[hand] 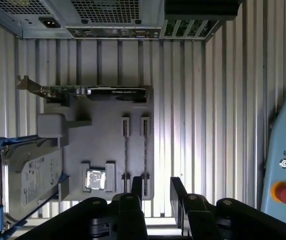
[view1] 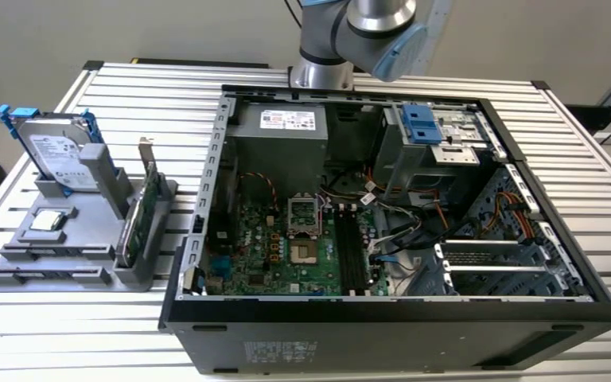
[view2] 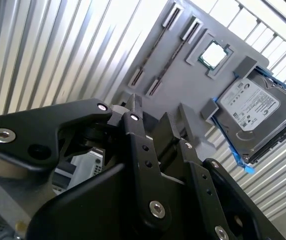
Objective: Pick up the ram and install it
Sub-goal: 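Pick up the ram and move it above insertion slot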
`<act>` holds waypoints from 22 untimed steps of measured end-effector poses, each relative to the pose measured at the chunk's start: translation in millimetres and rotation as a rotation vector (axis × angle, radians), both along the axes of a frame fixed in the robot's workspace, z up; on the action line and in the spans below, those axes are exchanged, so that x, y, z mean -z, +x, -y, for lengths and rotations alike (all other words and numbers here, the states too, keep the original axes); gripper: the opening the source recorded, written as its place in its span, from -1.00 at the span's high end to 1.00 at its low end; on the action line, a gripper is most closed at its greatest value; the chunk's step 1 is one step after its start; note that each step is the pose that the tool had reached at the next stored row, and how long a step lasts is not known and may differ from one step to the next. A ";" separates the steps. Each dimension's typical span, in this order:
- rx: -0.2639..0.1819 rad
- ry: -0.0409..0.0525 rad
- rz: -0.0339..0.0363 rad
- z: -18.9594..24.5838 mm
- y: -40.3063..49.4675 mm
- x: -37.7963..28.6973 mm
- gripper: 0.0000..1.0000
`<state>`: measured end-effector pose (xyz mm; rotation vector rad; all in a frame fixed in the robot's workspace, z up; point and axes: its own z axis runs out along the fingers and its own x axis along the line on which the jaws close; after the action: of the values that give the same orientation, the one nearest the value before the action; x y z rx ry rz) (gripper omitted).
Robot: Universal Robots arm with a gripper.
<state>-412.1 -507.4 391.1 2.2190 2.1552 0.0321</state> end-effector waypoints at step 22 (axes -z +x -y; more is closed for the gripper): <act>0.070 0.0000 -0.0004 0.0 0.0 1.4 -1.00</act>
<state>-412.1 -507.3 389.6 2.2930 2.0758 0.0290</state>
